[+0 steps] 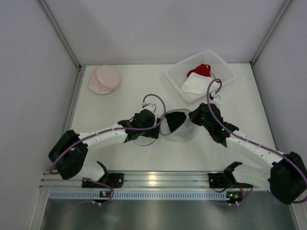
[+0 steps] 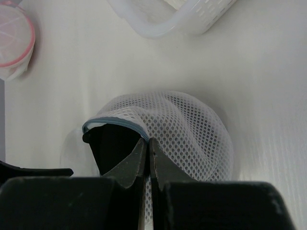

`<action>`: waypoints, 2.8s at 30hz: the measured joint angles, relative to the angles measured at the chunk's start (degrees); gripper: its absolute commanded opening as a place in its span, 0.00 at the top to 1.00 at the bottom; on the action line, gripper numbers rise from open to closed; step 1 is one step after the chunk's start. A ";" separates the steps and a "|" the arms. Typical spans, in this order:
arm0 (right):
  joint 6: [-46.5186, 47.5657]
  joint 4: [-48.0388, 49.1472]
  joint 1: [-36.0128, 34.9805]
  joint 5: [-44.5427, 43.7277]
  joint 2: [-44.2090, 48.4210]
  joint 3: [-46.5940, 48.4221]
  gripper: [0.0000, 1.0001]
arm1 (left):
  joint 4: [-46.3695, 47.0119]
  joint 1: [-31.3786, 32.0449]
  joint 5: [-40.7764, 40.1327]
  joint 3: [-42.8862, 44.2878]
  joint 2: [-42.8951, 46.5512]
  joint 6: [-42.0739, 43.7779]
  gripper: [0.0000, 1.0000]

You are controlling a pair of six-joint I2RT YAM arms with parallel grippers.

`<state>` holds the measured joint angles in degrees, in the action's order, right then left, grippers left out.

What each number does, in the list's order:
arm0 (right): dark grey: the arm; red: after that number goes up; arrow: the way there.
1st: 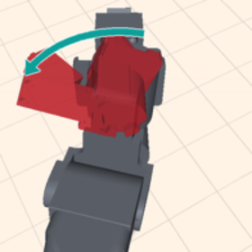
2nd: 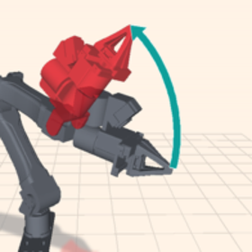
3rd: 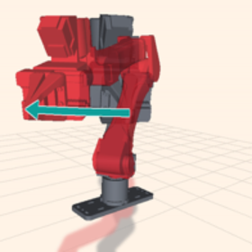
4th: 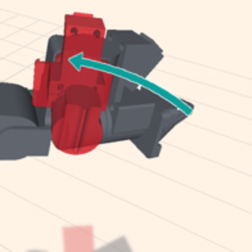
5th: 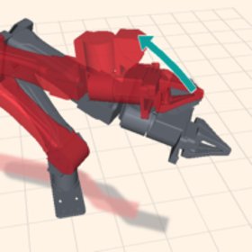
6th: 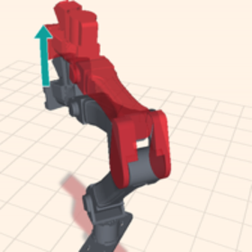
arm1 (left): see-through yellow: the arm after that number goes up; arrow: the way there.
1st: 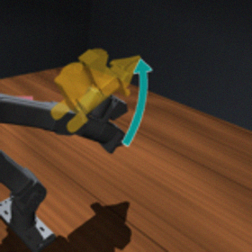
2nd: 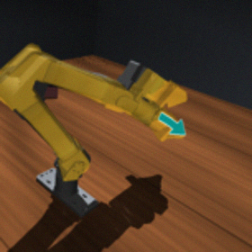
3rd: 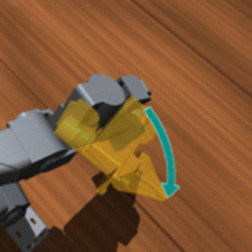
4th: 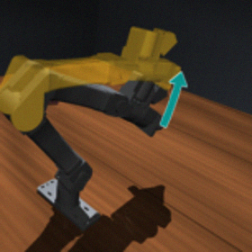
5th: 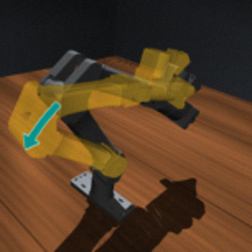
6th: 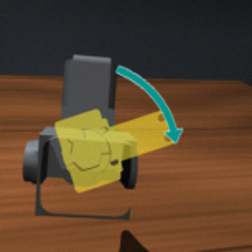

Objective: Place the bra in the laundry bag and zip it closed
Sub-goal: Close the laundry bag at the center of the board.

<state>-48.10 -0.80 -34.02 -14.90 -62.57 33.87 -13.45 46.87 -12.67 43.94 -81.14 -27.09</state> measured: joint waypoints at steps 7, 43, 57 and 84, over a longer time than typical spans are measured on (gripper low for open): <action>-0.02 0.20 0.00 -0.02 -0.13 0.02 1.00 | 0.83 2.12 -0.15 -0.02 -1.42 -0.33 0.09; 0.09 0.04 -0.11 -0.09 0.63 0.02 1.00 | -5.40 0.42 -0.83 1.70 22.49 -1.62 0.02; 0.96 0.09 -0.26 -0.02 0.61 0.28 1.00 | -4.26 -30.18 2.97 -9.97 18.51 -15.23 0.15; 1.92 0.13 -0.31 0.63 -0.11 0.76 1.00 | 14.91 -30.62 17.33 -16.17 11.04 -15.43 1.00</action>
<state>-46.17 -0.67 -34.33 -14.26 -62.67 34.63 1.45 16.25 4.67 27.77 -70.11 -42.52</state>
